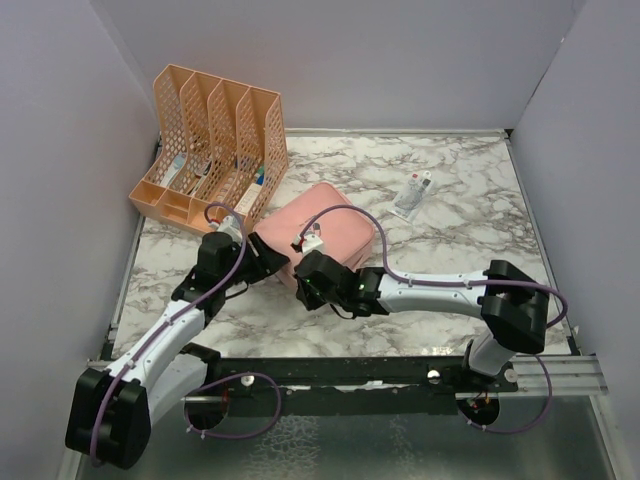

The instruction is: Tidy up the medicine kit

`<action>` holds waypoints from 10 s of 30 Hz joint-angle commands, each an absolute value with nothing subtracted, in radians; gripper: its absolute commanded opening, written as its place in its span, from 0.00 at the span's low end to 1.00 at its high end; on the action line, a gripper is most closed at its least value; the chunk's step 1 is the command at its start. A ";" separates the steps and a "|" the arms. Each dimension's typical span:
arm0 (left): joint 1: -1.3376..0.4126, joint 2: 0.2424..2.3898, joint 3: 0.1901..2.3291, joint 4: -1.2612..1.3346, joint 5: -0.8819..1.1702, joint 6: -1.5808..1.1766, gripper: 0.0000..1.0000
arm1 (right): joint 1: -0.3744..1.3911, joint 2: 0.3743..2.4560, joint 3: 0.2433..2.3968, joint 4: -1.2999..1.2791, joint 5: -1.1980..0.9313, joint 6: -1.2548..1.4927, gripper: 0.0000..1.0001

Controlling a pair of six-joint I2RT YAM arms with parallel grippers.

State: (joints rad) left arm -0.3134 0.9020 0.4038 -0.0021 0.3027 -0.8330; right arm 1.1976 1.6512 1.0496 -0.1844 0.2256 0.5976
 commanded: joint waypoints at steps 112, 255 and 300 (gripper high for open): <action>-0.306 0.888 0.409 -0.044 0.222 -0.808 0.00 | 1.159 1.505 0.918 -0.413 0.544 0.873 0.01; -0.294 0.953 0.370 0.048 0.346 -0.908 0.37 | 1.141 1.477 0.930 -0.111 0.148 0.569 0.01; -0.294 0.953 0.477 -0.178 0.288 -0.620 0.00 | 0.732 1.356 0.828 -0.278 0.483 0.376 0.01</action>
State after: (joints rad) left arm -0.3054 0.9604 0.4515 -0.1093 0.3222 -0.7464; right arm 0.8230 1.3453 0.8062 -0.3286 0.3721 0.5282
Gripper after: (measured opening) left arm 0.074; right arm 0.014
